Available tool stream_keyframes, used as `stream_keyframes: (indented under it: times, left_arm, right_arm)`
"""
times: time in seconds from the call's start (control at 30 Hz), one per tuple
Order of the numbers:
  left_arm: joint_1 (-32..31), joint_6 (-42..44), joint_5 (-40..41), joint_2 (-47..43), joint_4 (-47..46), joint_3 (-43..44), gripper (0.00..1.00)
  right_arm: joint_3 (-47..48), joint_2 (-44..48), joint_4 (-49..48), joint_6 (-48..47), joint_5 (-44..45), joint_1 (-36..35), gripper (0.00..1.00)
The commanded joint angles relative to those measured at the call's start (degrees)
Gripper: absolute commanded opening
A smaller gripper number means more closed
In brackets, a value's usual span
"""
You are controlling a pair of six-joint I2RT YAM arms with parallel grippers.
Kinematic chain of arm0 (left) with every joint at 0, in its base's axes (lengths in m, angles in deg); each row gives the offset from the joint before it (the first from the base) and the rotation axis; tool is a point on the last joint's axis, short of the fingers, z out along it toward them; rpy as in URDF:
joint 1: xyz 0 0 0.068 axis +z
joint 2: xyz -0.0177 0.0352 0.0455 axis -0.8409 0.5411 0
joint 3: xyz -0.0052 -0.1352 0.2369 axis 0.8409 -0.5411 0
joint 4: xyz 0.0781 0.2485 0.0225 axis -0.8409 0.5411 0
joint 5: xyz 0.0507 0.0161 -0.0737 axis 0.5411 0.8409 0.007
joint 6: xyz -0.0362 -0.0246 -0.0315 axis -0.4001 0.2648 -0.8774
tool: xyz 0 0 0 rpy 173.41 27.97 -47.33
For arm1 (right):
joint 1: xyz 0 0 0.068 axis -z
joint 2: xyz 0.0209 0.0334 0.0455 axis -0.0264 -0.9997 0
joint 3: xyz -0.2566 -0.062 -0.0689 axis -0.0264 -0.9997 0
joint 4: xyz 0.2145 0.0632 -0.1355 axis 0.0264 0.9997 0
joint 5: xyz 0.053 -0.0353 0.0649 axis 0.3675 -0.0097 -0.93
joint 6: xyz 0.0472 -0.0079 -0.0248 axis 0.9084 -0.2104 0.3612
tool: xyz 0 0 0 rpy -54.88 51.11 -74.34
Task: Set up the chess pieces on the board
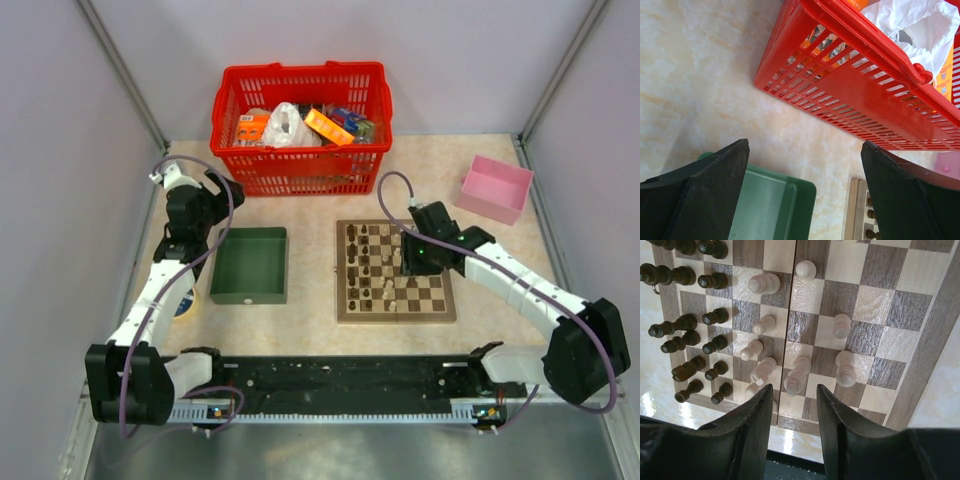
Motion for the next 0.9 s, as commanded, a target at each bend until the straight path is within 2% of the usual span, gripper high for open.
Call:
stream_keyframes:
  times: [0.0,0.23,0.57,0.87]
  left_arm:
    - [0.39,-0.03,0.26,-1.71,-3.02,-0.23,0.99]
    - [0.66,0.05,0.09,-1.62,-3.02,-0.14,0.99]
    - [0.83,0.14,0.18,-1.18,-3.02,-0.32,0.99]
    - [1.18,0.32,0.18,-1.36,-2.84,-0.58,0.99]
  right_arm:
    - [2.35,-1.48,-1.01,0.6,-1.06,-1.22,0.4]
    - [2.44,-3.86,-1.54,0.25,-0.27,-1.75,0.33]
    - [1.82,-5.79,-3.21,-0.98,-0.79,-2.01,0.33]
    - [2.35,-7.64,-2.95,-1.07,-0.27,-2.54,0.24]
